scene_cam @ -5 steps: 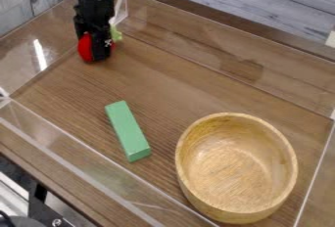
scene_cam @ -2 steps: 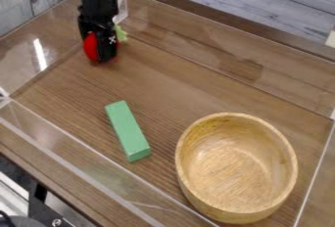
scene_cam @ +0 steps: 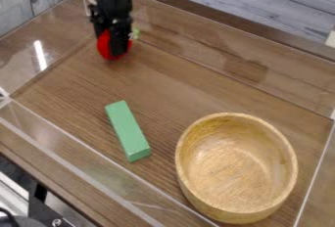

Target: Move the red object to the right side of the table

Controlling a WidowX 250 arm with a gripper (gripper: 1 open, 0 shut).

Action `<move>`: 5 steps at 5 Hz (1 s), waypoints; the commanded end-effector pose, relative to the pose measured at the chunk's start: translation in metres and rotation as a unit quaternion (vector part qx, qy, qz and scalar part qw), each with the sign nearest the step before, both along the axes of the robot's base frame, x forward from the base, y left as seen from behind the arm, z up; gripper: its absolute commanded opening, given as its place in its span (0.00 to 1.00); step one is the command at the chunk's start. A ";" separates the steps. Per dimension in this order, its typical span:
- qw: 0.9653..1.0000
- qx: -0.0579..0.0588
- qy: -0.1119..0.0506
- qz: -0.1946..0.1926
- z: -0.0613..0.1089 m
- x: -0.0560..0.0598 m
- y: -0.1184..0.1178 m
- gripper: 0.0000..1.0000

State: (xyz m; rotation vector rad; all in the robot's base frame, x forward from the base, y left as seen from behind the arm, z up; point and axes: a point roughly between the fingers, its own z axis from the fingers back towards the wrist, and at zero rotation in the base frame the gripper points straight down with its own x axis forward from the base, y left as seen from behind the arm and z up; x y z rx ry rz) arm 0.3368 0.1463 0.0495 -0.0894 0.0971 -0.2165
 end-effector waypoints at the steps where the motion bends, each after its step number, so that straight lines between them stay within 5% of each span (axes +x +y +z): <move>1: 0.998 0.023 -0.052 -0.027 0.043 0.018 -0.020 0.00; 3: 0.993 0.018 -0.061 -0.097 0.055 0.028 -0.069 0.00; 5: 0.982 0.002 -0.061 -0.181 0.054 0.038 -0.113 0.00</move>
